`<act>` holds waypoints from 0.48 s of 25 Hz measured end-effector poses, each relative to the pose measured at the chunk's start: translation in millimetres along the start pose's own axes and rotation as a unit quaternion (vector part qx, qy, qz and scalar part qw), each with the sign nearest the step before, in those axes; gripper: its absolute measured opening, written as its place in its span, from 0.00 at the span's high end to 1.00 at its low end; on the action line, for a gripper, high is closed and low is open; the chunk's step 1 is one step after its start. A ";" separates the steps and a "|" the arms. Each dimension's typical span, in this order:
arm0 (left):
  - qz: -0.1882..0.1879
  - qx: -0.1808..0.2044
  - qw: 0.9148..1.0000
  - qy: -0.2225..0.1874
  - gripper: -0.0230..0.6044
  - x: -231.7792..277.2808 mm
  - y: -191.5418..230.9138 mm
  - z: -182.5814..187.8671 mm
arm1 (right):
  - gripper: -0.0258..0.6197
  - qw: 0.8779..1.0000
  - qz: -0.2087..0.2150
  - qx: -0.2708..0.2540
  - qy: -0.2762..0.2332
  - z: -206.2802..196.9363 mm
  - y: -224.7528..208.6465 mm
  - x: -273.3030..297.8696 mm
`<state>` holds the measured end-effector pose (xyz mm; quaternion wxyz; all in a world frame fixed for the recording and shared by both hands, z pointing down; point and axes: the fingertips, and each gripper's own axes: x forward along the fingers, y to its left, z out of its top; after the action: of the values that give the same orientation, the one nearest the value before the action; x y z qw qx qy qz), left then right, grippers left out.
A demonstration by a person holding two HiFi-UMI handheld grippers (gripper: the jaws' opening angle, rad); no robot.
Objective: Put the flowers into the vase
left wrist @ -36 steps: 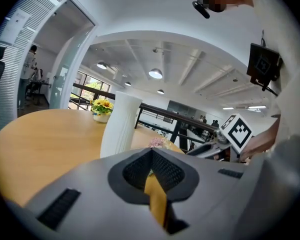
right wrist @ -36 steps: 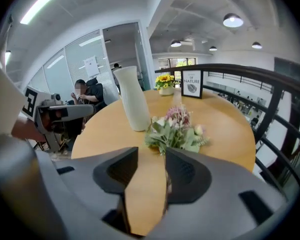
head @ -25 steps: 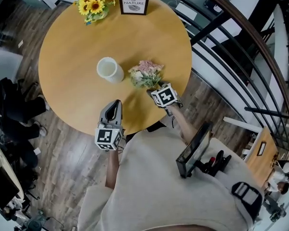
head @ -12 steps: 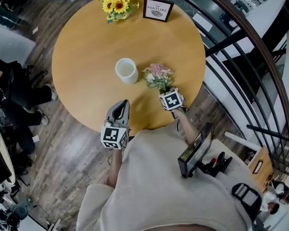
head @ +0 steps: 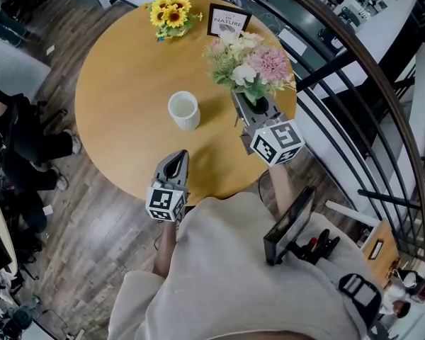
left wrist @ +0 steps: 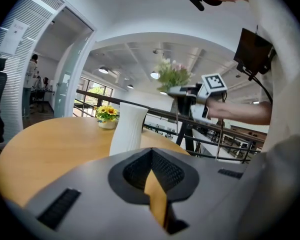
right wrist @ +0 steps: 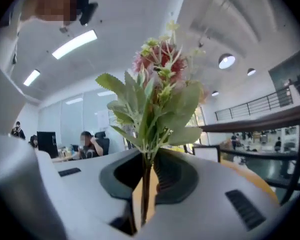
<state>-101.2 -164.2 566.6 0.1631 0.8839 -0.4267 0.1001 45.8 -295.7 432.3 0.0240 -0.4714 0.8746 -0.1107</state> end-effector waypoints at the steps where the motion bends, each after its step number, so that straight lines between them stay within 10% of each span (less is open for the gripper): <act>1: 0.003 0.000 1.000 -0.002 0.95 -0.5 0.8 1.5 | 0.88 0.999 0.024 0.000 -0.042 31.0 11.4 3.2; 6: 0.037 -0.001 0.999 -0.014 0.95 -11.4 4.4 7.0 | 0.88 0.979 0.116 0.011 -0.169 125.1 55.3 12.1; 12: 0.090 -0.015 0.996 -0.022 0.95 -39.3 29.6 7.4 | 0.88 0.975 0.160 -0.017 -0.151 111.5 95.0 55.2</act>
<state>-148.4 -155.9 553.3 0.1572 0.8415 -0.5093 0.0887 -46.4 -310.1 306.6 0.1653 -0.3367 0.9268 -0.0179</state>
